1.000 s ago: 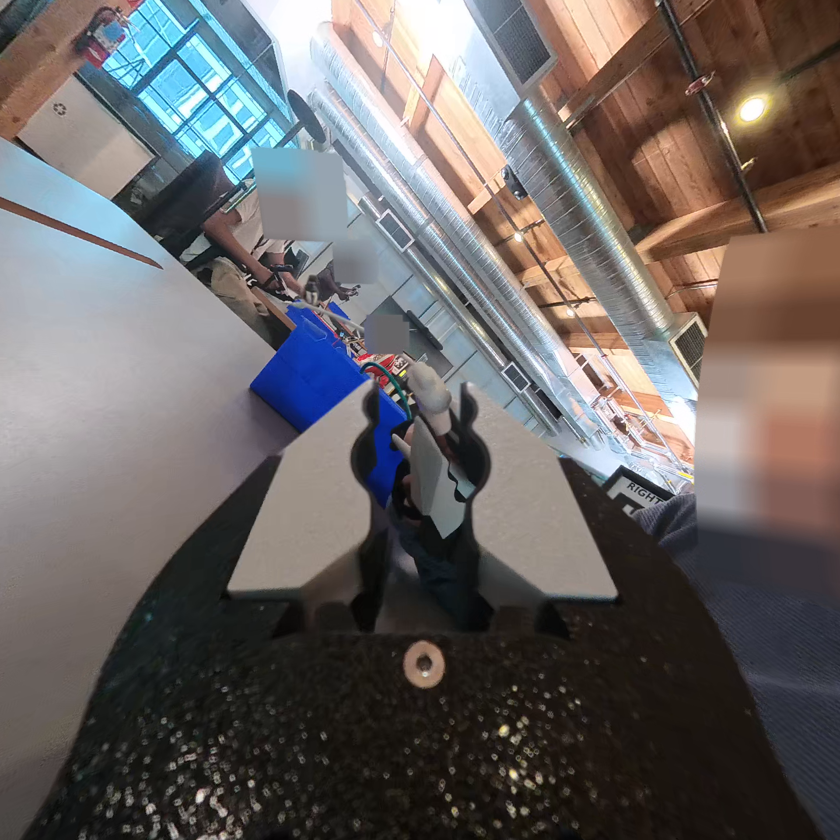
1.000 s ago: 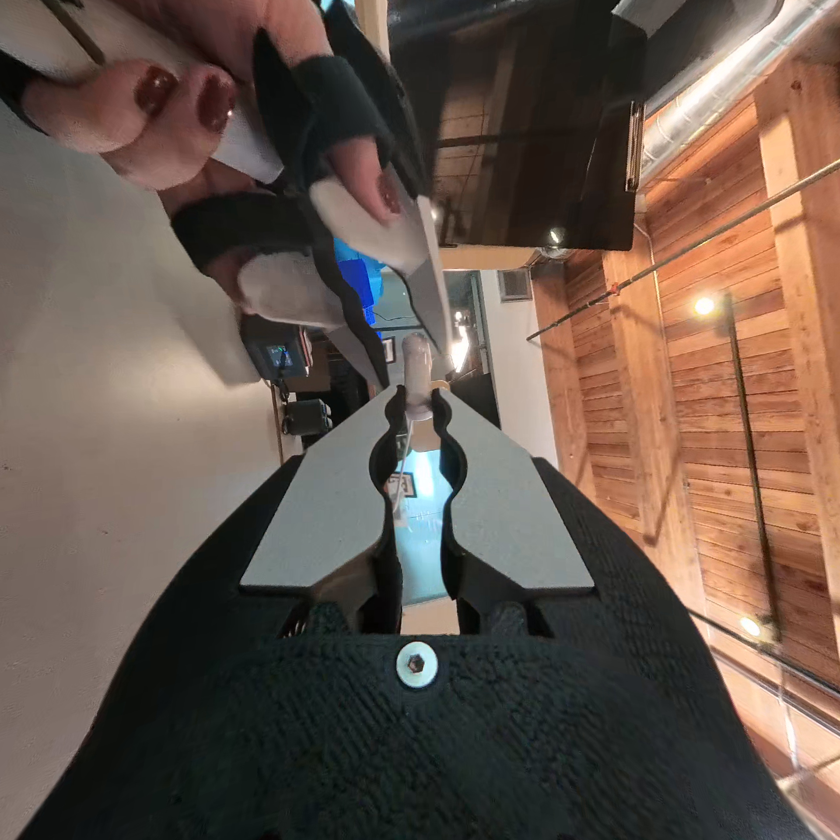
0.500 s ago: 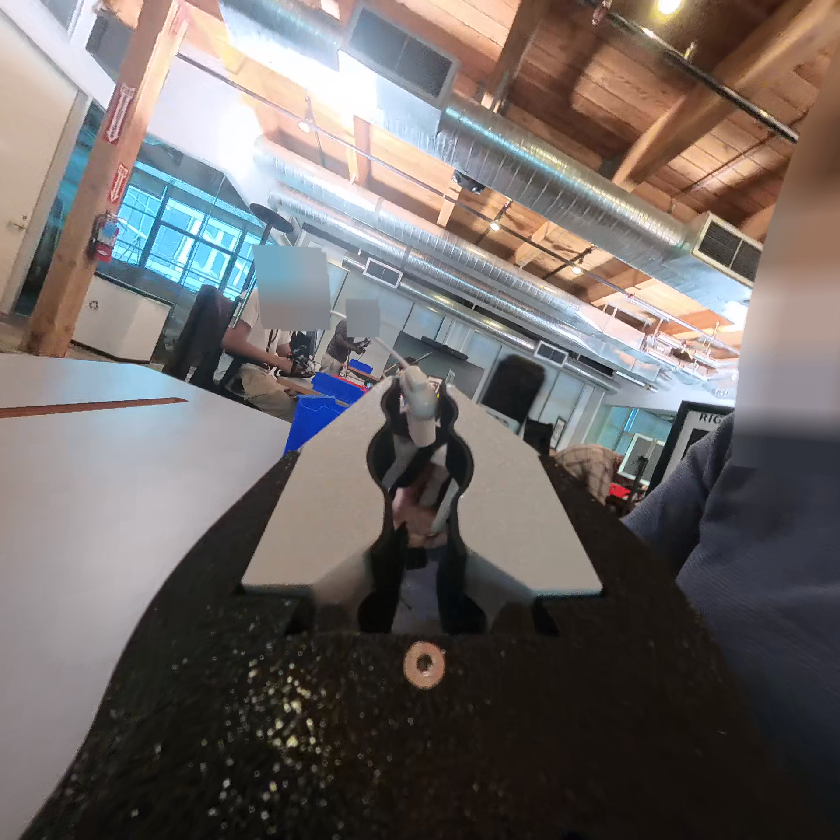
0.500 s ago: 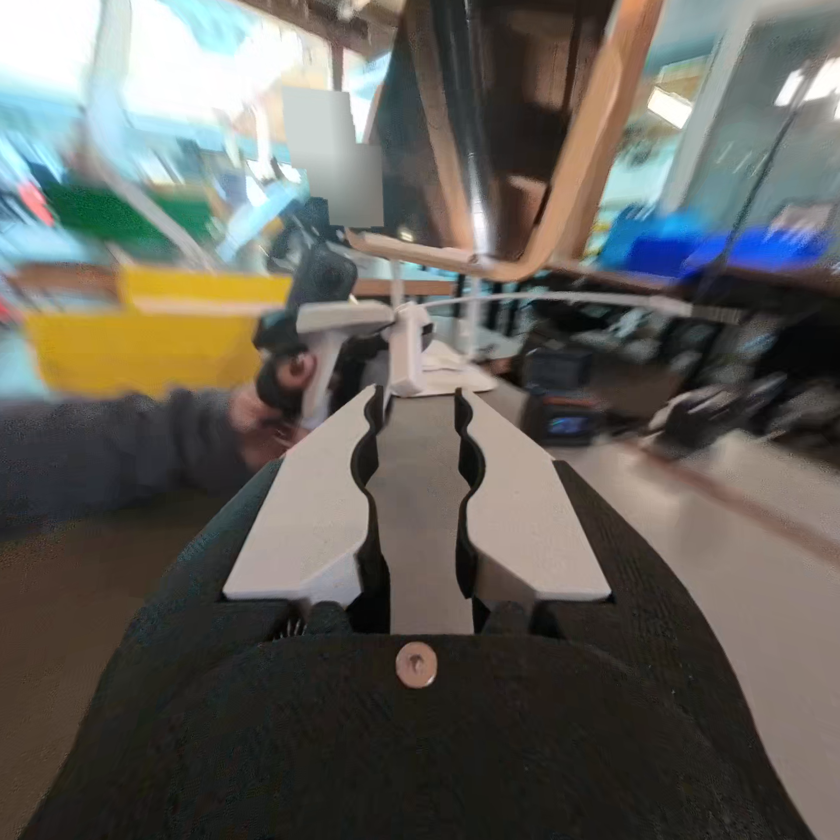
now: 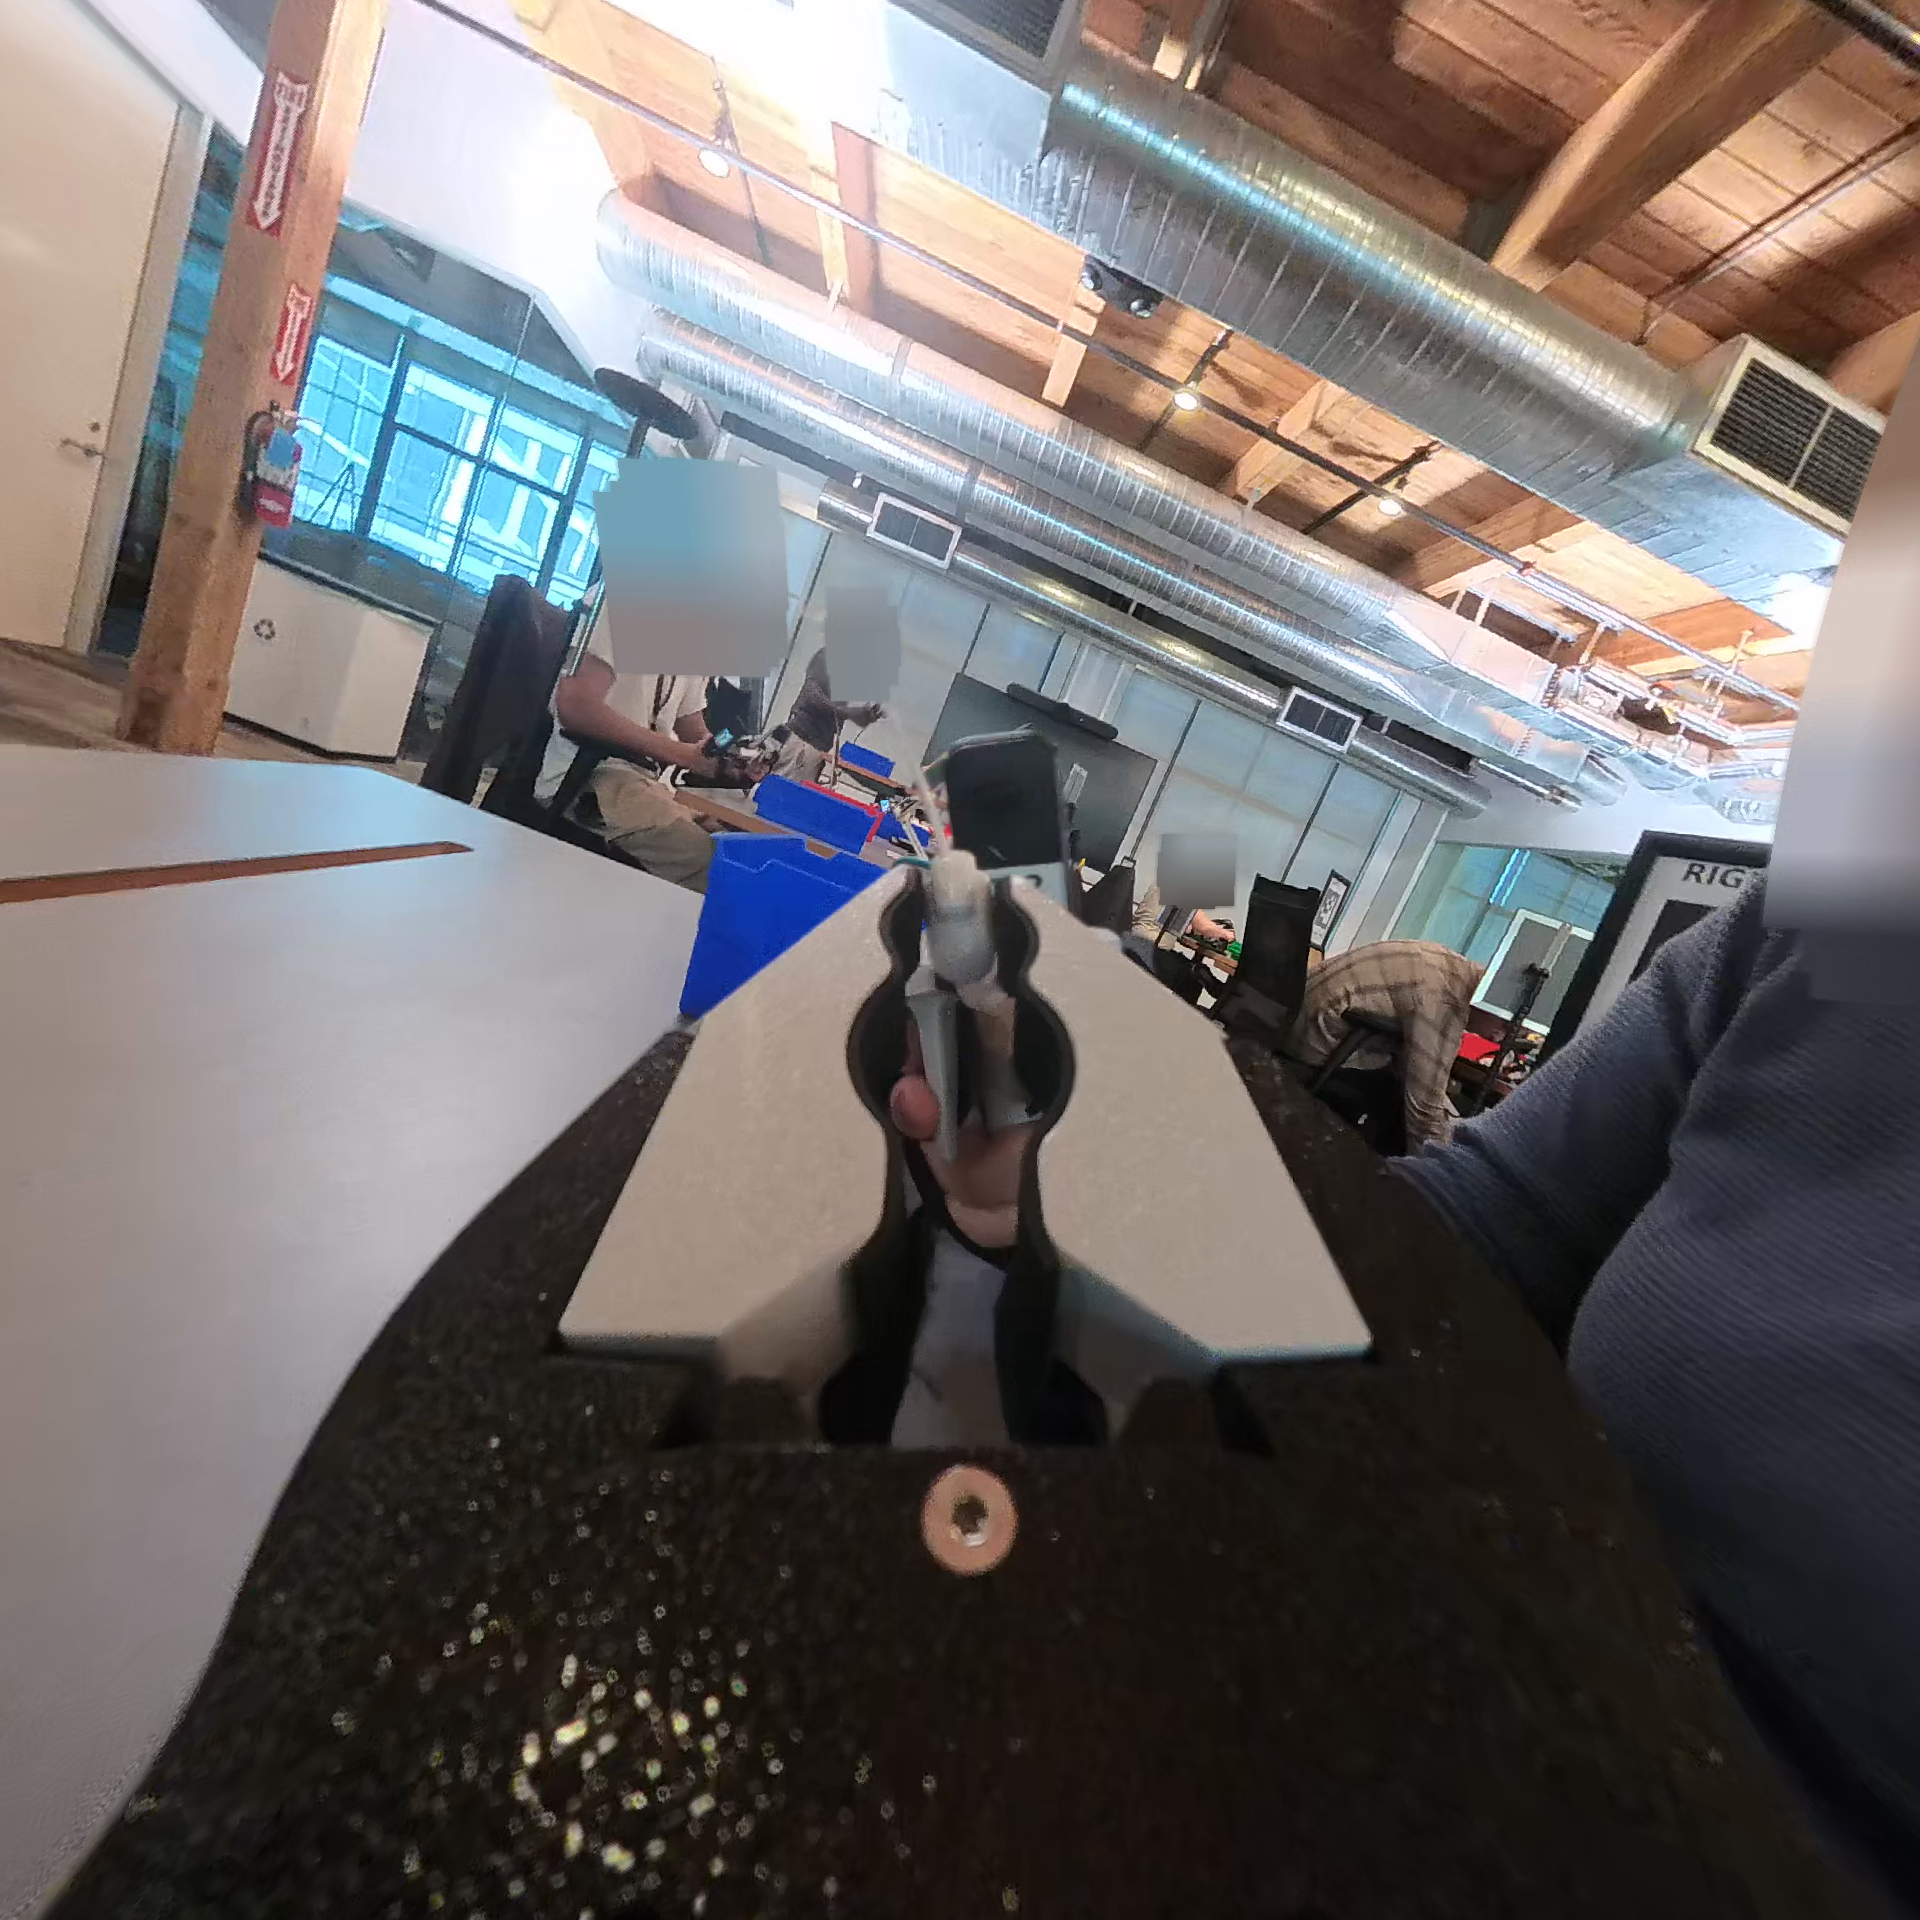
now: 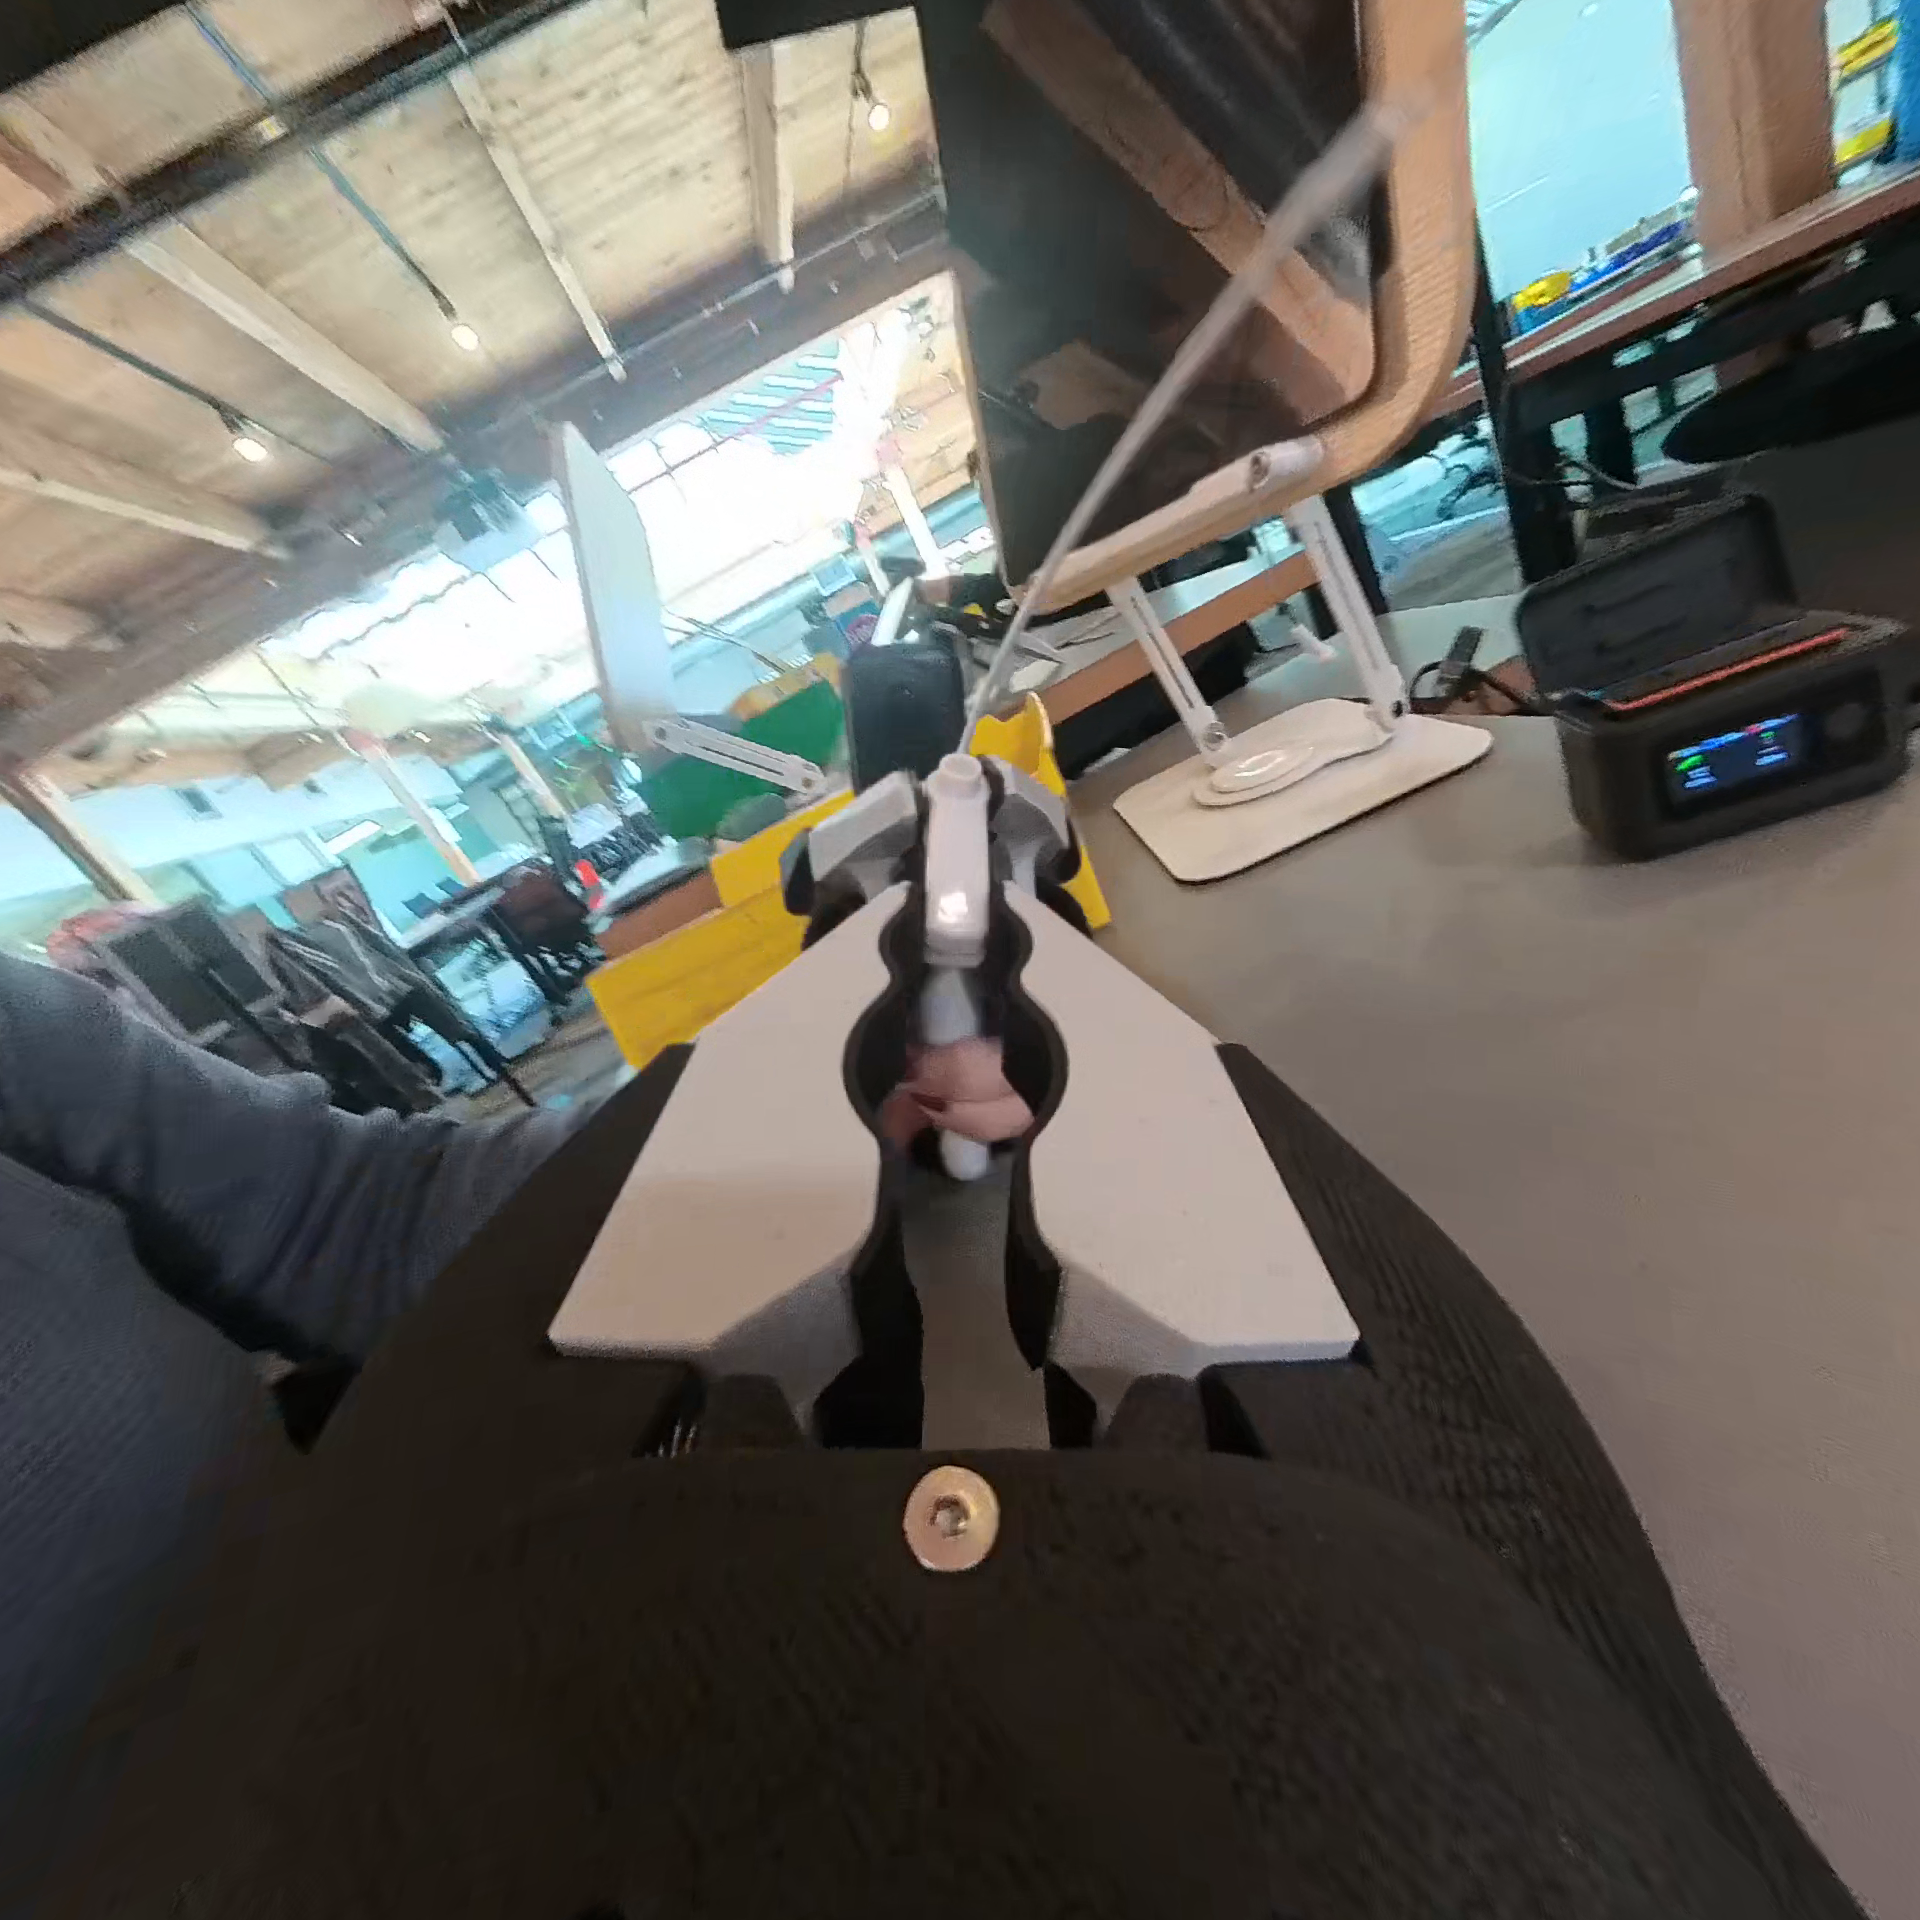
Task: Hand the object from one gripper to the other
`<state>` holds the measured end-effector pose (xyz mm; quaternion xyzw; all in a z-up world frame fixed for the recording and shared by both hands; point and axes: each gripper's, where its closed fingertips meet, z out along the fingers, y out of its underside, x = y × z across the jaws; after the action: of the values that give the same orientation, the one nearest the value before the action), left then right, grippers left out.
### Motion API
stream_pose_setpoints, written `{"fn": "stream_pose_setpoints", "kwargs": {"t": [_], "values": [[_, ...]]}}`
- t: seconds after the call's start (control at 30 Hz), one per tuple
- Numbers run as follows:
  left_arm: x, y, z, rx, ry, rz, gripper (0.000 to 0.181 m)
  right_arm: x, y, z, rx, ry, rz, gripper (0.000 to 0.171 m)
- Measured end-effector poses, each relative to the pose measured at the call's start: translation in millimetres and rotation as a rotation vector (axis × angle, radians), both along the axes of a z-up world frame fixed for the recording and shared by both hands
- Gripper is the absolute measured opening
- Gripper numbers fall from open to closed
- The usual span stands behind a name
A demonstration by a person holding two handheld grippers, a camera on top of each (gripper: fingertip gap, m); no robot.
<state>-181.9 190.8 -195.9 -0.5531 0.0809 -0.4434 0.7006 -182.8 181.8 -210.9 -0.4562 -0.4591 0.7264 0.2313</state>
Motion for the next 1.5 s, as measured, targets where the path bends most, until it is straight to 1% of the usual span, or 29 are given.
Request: {"fn": "stream_pose_setpoints", "kwargs": {"t": [0.1,0.2,0.23,0.33,0.37,0.5,0.53,0.57,0.6,0.63,0.8,0.97,1.0,1.1,1.2,1.3,1.37,1.4,1.5], "values": [[-1.4,2.3,-3.0,-0.030,-0.018,0.002,0.014,1.7,1.1,-3.7,0.060,-0.010,-0.003,0.010],[-6.0,-1.7,3.9,-0.007,-0.084,-0.024,0.020,4.0,1.9,-6.7,0.106,-0.021,0.005,0.010],[-6.6,-2.0,3.7,-0.013,-0.092,-0.032,0.019,4.9,1.6,-6.9,0.114,-0.022,0.010,0.010],[3.9,-2.0,-5.5,-0.078,-0.068,-0.117,0.011,5.6,1.1,-7.3,0.134,-0.022,0.013,0.010],[5.8,-0.7,-7.3,-0.093,-0.071,-0.128,0.011,5.6,1.5,-8.4,0.144,-0.026,0.009,0.010],[8.1,0.3,-7.1,-0.059,0.012,-0.068,0.011,6.4,4.7,-7.8,0.134,-0.018,0.003,0.011],[8.6,-0.5,-6.4,-0.046,0.039,-0.055,0.011,5.2,8.6,-5.0,0.114,-0.005,-0.023,0.018],[10.1,-1.5,-7.2,-0.045,0.062,-0.056,0.010,4.7,13.8,-0.3,0.080,0.014,-0.049,0.030],[11.4,-1.9,-8.9,-0.057,0.075,-0.063,0.010,5.0,19.0,3.8,0.041,0.028,-0.065,0.037],[12.3,-1.8,-9.9,-0.062,0.081,-0.066,0.011,6.4,23.6,7.5,0.007,0.042,-0.073,0.039],[21.2,-0.2,-19.6,-0.103,0.124,-0.101,0.011,19.9,49.1,30.3,-0.140,0.160,-0.135,0.027],[27.5,1.9,-26.7,-0.127,0.168,-0.107,0.011,26.2,59.0,34.6,-0.156,0.186,-0.158,0.010],[27.5,2.1,-27.3,-0.129,0.170,-0.106,0.011,26.3,58.9,34.2,-0.146,0.184,-0.160,0.002],[24.9,2.4,-26.7,-0.132,0.156,-0.101,0.010,26.3,56.8,34.4,-0.115,0.176,-0.157,0.000],[22.1,2.9,-23.2,-0.136,0.113,-0.102,0.010,25.6,57.1,35.6,-0.030,0.181,-0.214,0.000],[14.5,6.0,-20.2,-0.125,0.079,-0.056,0.011,27.1,58.3,40.9,0.044,0.205,-0.280,0.000],[6.7,9.7,-18.6,-0.135,0.057,-0.014,0.035,29.0,60.8,44.5,0.080,0.223,-0.324,0.000],[2.8,10.9,-17.9,-0.134,0.053,0.009,0.042,30.3,62.9,46.5,0.088,0.233,-0.345,0.000],[-7.4,13.7,-17.8,-0.131,0.056,0.081,0.050,33.3,69.5,48.6,0.094,0.243,-0.388,0.000]]}}
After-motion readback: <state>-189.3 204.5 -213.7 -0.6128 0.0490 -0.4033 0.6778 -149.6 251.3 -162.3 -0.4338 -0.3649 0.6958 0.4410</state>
